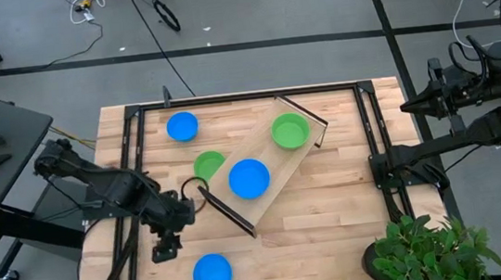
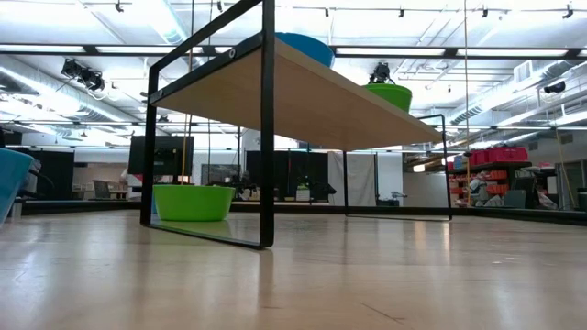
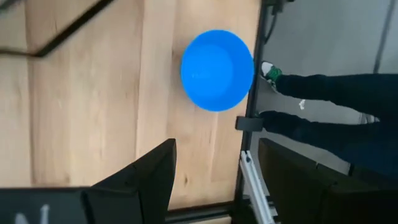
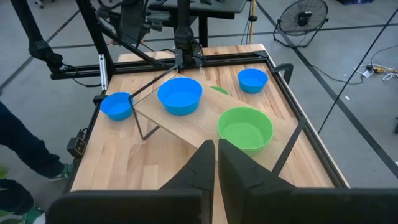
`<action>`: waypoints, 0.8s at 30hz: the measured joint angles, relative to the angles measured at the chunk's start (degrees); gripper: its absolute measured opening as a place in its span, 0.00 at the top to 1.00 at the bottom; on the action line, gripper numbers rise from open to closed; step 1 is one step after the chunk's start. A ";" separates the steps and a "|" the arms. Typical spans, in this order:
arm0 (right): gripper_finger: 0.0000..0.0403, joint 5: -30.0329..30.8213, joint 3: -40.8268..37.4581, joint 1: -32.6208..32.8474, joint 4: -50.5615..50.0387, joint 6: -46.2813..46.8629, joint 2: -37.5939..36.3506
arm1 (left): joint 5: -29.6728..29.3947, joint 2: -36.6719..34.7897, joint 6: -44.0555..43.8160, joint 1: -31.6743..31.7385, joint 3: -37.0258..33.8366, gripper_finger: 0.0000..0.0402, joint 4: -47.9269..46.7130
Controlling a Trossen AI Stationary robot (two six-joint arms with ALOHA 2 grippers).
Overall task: Pick & Place Mini bowls
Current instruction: Stack the bottom blue bowl on top of the blue bowl on the shelf
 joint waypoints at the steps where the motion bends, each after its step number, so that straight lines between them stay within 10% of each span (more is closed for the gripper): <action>1: 0.94 0.00 0.00 0.00 0.00 0.01 0.00 | -0.19 0.73 -1.74 -0.43 0.00 0.42 -0.01; 24: 0.94 0.00 0.00 0.00 0.00 0.00 0.00 | -7.73 12.58 -29.92 -10.51 0.02 0.42 4.54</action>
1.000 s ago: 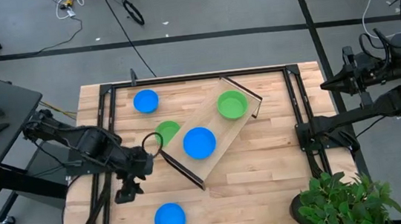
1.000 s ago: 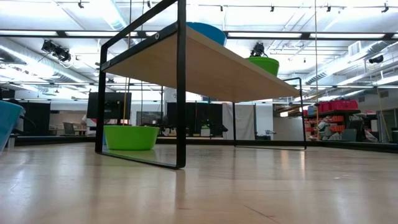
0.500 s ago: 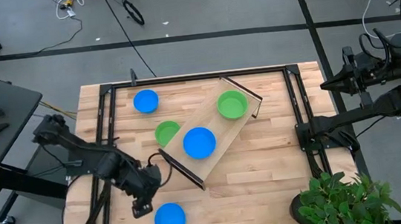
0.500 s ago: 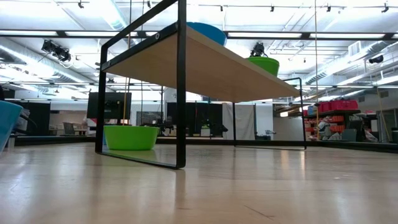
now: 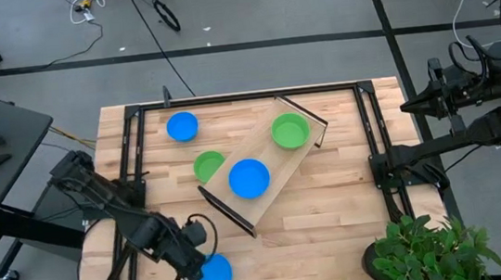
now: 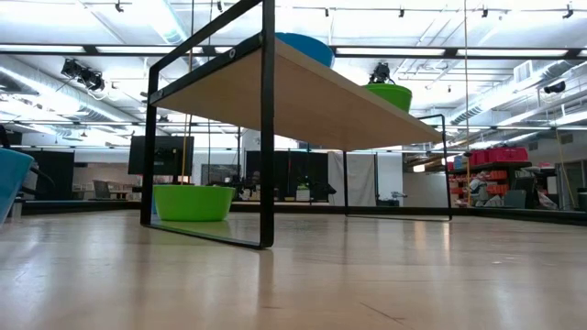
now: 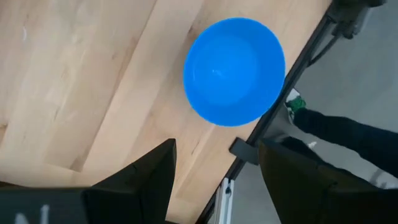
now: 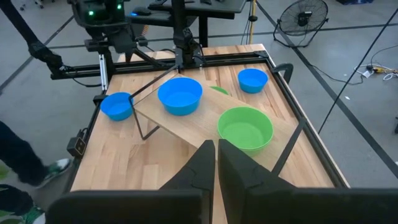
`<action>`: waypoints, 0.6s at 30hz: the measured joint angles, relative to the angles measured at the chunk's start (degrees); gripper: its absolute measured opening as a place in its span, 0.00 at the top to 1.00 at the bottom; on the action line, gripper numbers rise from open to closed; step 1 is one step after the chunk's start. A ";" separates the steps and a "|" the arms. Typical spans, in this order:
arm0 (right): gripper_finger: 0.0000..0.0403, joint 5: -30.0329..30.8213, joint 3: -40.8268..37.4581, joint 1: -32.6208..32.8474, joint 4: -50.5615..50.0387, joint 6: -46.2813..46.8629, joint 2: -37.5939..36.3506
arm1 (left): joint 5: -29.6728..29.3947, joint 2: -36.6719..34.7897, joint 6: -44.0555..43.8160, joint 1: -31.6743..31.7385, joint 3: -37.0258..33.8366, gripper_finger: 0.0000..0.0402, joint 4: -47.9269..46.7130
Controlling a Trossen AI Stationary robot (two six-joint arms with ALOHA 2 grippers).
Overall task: Pick & Place Mini bowls
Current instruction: Stack the bottom blue bowl on top of the blue bowl on the shelf
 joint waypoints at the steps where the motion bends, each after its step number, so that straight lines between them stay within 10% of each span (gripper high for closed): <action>1: 0.94 0.00 0.00 0.00 0.00 0.00 0.00 | -0.19 0.43 -0.40 -0.37 0.00 0.42 0.02; 18: 0.94 0.00 0.00 0.00 0.00 0.00 0.00 | -7.26 7.94 -4.95 -6.41 0.00 0.42 0.32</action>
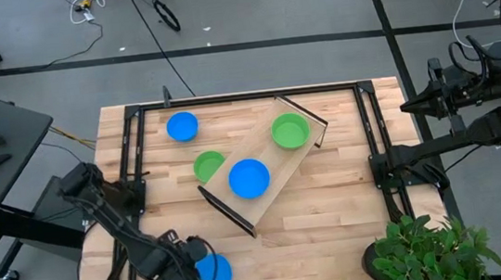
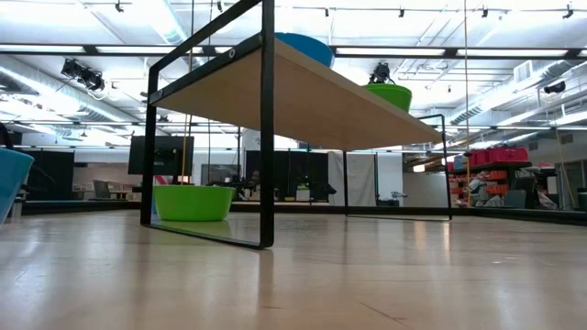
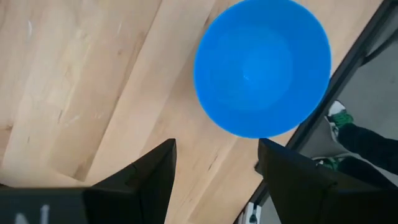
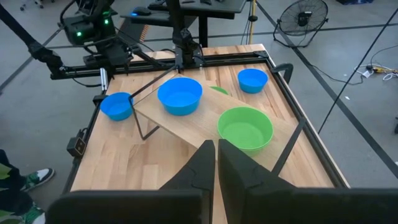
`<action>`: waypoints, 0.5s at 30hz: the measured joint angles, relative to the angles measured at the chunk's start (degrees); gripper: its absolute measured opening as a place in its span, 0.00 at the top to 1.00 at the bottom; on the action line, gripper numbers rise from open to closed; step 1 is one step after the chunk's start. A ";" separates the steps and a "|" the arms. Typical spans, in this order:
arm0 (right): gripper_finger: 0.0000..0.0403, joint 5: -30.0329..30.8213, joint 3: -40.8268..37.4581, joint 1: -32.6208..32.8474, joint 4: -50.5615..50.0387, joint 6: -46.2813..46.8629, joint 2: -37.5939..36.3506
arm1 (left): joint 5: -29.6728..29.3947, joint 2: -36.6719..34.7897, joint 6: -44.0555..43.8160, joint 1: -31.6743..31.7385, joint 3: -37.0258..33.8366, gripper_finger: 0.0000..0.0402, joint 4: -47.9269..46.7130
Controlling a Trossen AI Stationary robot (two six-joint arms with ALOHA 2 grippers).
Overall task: Pick & Place Mini bowls
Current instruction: Stack the bottom blue bowl on top of the blue bowl on the shelf
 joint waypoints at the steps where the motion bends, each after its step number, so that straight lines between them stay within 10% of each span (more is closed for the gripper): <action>1: 0.94 0.00 0.00 0.01 0.02 0.00 0.00 | -0.04 0.42 -0.43 -0.19 0.00 0.42 0.06; 15: 0.94 0.00 0.00 0.00 0.02 0.00 0.00 | -0.49 5.42 -0.95 -0.07 -0.02 0.42 4.43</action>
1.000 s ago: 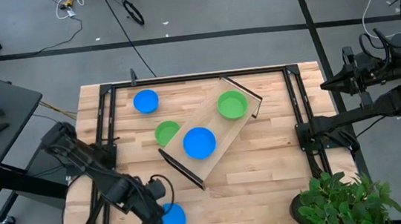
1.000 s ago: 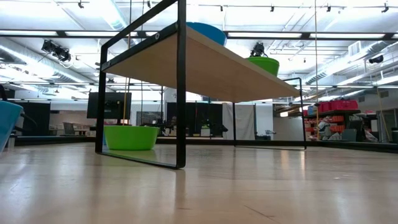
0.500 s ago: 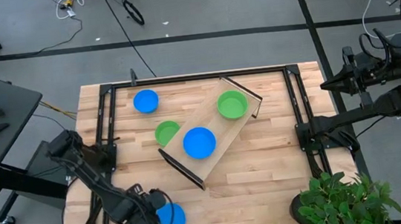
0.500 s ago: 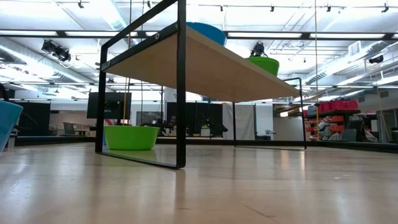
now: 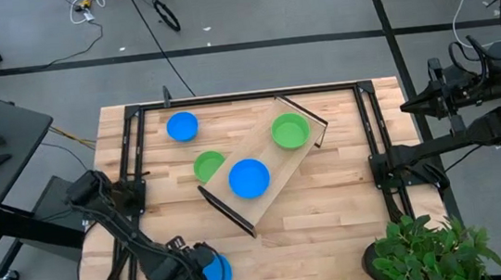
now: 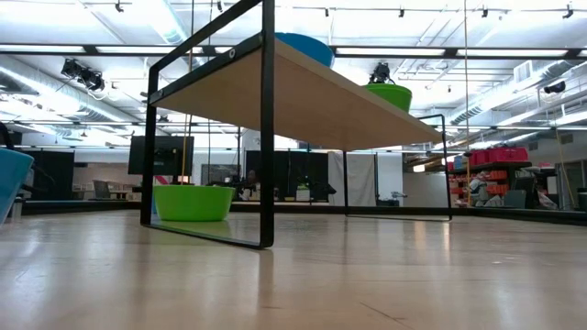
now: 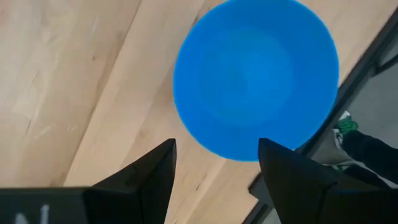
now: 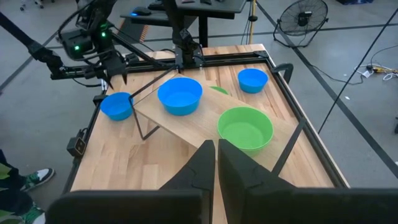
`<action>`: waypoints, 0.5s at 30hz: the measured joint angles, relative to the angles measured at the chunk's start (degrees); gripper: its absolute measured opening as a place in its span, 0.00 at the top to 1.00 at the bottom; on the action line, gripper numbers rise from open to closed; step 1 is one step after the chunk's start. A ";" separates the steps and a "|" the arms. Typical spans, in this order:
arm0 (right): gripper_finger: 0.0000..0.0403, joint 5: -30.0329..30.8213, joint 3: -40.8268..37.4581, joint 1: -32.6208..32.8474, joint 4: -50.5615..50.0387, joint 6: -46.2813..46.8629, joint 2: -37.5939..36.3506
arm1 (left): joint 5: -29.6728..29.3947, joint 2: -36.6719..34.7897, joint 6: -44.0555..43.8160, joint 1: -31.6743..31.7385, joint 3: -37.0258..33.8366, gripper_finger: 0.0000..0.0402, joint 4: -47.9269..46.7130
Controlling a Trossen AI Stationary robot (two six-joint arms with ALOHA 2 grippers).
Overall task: Pick & Place Mini bowls
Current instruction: Stack the bottom blue bowl on top of the blue bowl on the shelf
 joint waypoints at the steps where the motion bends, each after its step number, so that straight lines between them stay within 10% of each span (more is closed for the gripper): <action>1: 0.94 0.00 0.00 0.01 -0.01 0.00 0.00 | -0.22 0.31 0.00 0.03 0.00 0.42 0.00; 15: 0.94 0.00 0.00 0.02 -0.01 0.01 0.00 | 0.79 1.34 3.11 3.00 -0.22 0.42 0.24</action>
